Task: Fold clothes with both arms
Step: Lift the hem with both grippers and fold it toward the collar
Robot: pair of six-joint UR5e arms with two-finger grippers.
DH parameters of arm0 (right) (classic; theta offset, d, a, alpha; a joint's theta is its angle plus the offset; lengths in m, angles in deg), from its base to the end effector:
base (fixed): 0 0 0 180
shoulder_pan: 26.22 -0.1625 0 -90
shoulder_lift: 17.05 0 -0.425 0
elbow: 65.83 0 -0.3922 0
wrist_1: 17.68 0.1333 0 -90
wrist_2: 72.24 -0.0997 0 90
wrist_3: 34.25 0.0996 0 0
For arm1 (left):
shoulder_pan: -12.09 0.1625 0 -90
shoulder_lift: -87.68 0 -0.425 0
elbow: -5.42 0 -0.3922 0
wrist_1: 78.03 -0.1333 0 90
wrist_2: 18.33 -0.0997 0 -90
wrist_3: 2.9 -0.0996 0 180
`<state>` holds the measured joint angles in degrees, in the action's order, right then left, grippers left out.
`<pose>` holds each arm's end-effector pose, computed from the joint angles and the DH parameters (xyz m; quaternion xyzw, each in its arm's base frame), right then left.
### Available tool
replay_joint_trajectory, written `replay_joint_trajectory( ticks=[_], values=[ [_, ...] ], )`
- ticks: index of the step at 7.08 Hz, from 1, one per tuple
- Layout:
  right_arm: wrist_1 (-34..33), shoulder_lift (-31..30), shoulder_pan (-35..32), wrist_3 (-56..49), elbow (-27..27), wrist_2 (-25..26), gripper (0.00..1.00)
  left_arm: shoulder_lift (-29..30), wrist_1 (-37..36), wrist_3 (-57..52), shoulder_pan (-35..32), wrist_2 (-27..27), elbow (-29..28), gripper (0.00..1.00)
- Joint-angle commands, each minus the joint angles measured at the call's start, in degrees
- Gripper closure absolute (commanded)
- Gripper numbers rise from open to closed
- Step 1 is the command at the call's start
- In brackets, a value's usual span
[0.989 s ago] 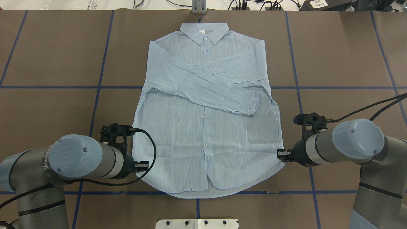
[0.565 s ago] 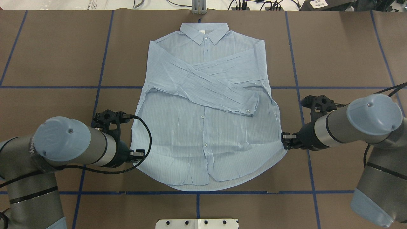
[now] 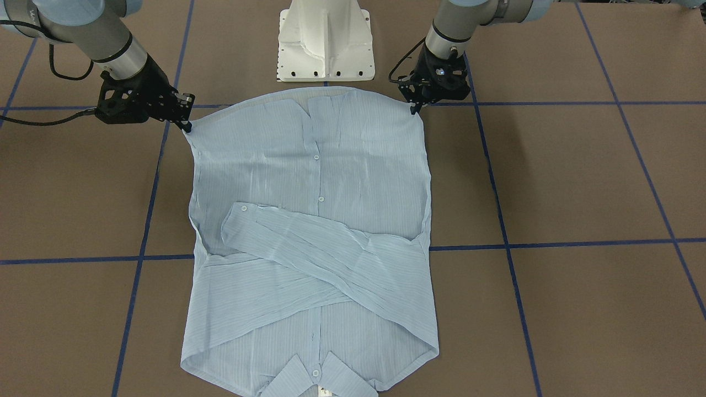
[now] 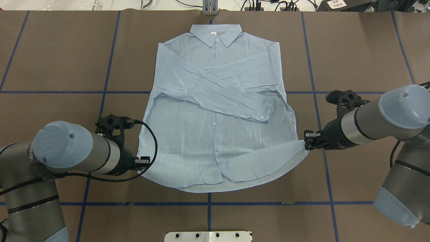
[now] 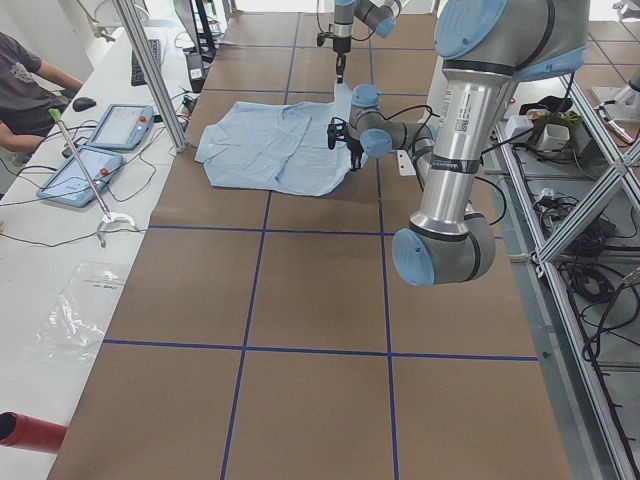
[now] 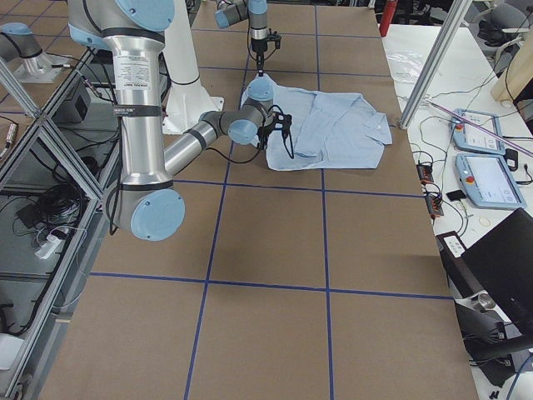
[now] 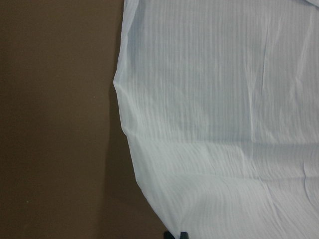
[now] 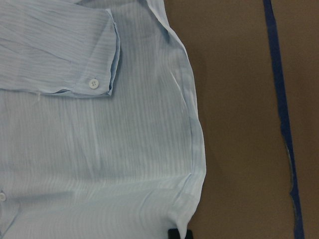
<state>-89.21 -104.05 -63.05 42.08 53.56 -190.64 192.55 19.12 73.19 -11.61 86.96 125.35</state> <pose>-0.3361 -0.3591 0.3548 -0.0228 -0.4710 0.0726 0.8788 0.4372 -0.3088 0.2776 0.0267 0.4495 -0.0180 0.8927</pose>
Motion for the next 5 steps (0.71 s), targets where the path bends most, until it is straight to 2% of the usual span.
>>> replay_joint_trajectory(
  ticks=[1,4,5],
  values=[
    [0.0,0.0,-0.9,-0.3,-0.3,-1.0,1.00,-0.2,0.0,0.0,-0.2,0.1,0.0,1.00],
    [0.0,0.5,-1.9,-0.2,-0.5,-0.8,1.00,0.2,0.1,0.2,-0.8,0.1,0.0,1.00],
    [0.0,2.7,-3.0,-0.2,-1.5,-0.6,1.00,1.0,0.1,0.9,-2.0,0.2,0.1,1.00]
  ],
)
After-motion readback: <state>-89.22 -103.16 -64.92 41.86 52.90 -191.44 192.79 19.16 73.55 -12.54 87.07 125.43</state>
